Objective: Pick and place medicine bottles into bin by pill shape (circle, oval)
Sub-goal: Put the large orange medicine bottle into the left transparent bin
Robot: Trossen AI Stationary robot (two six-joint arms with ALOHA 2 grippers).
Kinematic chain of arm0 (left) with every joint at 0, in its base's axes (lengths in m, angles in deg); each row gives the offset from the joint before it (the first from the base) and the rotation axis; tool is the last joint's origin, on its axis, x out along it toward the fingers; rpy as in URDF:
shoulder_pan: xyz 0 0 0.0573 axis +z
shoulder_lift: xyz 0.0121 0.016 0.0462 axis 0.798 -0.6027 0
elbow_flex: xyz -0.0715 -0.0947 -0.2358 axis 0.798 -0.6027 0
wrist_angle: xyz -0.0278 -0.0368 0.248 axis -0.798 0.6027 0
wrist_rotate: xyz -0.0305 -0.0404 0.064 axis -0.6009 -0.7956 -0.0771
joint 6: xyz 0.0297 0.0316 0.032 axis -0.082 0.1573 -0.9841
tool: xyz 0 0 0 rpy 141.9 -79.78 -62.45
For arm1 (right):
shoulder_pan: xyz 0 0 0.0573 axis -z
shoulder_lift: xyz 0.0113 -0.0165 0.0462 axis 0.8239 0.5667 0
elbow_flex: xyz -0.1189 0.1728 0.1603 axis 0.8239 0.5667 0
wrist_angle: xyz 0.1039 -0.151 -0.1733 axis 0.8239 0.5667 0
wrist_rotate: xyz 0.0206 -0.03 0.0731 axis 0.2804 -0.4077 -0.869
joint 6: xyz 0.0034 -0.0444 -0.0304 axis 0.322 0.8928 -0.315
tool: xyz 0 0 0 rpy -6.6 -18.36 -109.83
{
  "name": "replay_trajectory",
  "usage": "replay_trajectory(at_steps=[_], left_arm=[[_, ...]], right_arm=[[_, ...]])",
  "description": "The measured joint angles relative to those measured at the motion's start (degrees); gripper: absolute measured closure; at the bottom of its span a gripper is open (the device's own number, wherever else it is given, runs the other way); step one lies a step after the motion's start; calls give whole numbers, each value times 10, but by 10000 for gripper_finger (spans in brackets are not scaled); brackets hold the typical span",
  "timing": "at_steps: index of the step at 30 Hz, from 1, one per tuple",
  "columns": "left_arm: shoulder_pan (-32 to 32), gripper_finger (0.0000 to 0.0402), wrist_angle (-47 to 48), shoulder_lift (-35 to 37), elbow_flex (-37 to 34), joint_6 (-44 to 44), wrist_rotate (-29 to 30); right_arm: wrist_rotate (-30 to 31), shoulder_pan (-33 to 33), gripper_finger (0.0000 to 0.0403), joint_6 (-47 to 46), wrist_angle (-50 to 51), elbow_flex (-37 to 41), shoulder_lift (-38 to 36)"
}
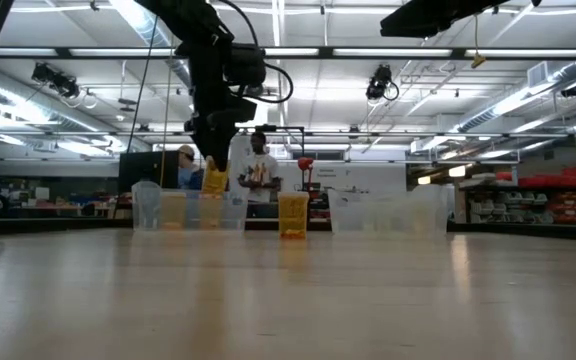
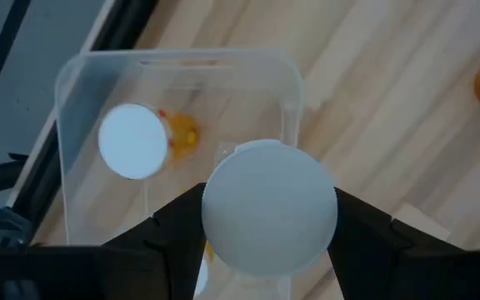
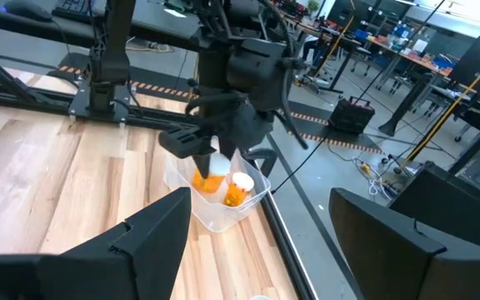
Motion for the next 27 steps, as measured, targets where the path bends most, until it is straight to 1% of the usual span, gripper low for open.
replay_trajectory(at_steps=[9,14,22,27], left_arm=[[24,180,-10,-1,-1,1,0],[26,186,-31,-2,-1,9,-5],[30,180,-50,-27,-2,13,-16],[31,185,-62,-50,-2,12,-18]], right_arm=[[0,0,109,1,0,0,0],[0,0,109,0,0,0,0],[-4,0,109,-3,2,0,0],[-4,0,109,-3,2,0,0]])
